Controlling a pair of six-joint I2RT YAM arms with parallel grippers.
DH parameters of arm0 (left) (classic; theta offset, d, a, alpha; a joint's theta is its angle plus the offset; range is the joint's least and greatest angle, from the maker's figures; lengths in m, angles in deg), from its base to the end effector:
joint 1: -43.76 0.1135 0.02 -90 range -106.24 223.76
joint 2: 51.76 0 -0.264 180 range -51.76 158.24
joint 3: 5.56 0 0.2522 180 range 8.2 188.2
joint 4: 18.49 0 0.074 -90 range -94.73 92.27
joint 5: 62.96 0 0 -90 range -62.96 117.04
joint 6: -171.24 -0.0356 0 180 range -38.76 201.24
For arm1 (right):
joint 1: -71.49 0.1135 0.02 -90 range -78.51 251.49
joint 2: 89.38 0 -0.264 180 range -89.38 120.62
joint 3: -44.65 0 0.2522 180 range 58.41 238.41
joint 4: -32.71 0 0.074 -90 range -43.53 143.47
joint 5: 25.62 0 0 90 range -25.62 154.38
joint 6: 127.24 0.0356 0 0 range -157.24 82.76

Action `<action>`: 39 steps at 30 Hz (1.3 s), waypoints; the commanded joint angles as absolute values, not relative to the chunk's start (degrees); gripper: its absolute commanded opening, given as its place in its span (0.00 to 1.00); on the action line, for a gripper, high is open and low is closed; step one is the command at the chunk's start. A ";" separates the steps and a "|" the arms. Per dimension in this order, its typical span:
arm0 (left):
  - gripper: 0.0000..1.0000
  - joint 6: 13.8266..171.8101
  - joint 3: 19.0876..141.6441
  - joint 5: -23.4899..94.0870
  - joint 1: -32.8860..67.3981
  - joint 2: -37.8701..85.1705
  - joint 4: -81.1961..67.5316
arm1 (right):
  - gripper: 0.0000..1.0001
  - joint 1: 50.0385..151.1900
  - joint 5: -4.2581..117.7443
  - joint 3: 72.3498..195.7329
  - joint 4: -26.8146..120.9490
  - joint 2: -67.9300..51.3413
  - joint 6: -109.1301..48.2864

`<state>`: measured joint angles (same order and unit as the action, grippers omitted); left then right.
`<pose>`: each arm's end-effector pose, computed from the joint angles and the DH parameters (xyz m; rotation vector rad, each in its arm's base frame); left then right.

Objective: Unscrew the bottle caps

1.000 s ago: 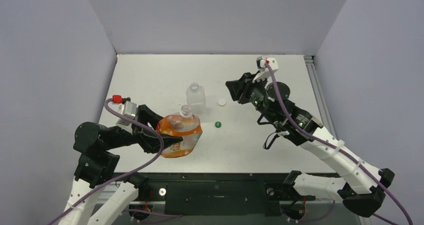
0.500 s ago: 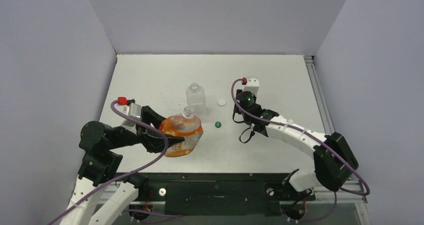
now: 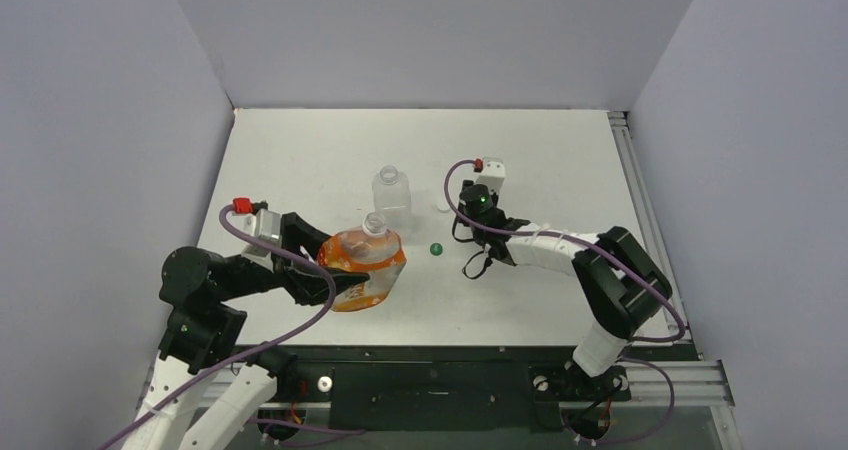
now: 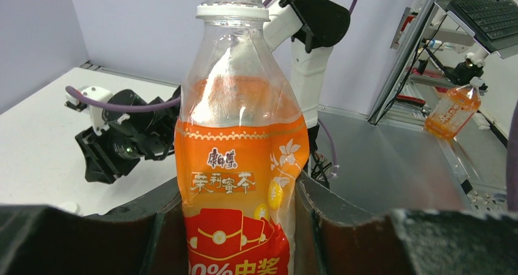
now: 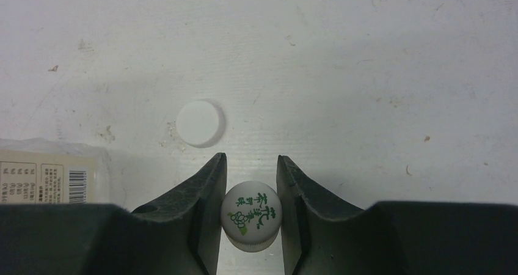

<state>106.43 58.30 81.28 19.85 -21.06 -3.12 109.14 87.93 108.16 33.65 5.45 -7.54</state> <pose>0.0746 -0.0647 0.4152 0.8606 1.2551 -1.2897 0.2841 0.2012 0.1885 0.0943 2.0917 0.2751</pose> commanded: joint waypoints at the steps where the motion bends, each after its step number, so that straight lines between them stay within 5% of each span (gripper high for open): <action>1: 0.00 106.52 58.24 80.10 20.02 -22.28 -6.48 | 0.09 110.77 88.91 107.17 27.69 8.81 -5.14; 7: 0.00 106.98 58.12 79.50 20.00 -22.79 -6.46 | 0.14 113.04 90.59 106.47 27.66 12.25 -3.70; 12: 0.00 107.14 58.03 79.19 20.02 -22.95 -6.48 | 0.61 113.16 89.57 106.06 28.34 12.17 -3.89; 16: 0.00 107.39 58.03 78.90 20.03 -22.93 -6.64 | 0.74 113.22 89.20 106.39 30.67 9.43 -5.28; 27: 0.00 108.33 57.42 77.11 20.00 -23.93 -7.81 | 0.78 117.12 85.99 113.92 49.41 -19.97 -11.71; 39: 0.00 110.65 57.72 78.47 20.02 -23.60 -9.75 | 0.80 121.08 42.89 133.11 60.03 -34.69 -14.30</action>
<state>109.66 57.19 77.87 19.85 -23.46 -6.40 120.24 60.00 129.82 56.27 -36.03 -14.06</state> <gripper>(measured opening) 0.382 0.798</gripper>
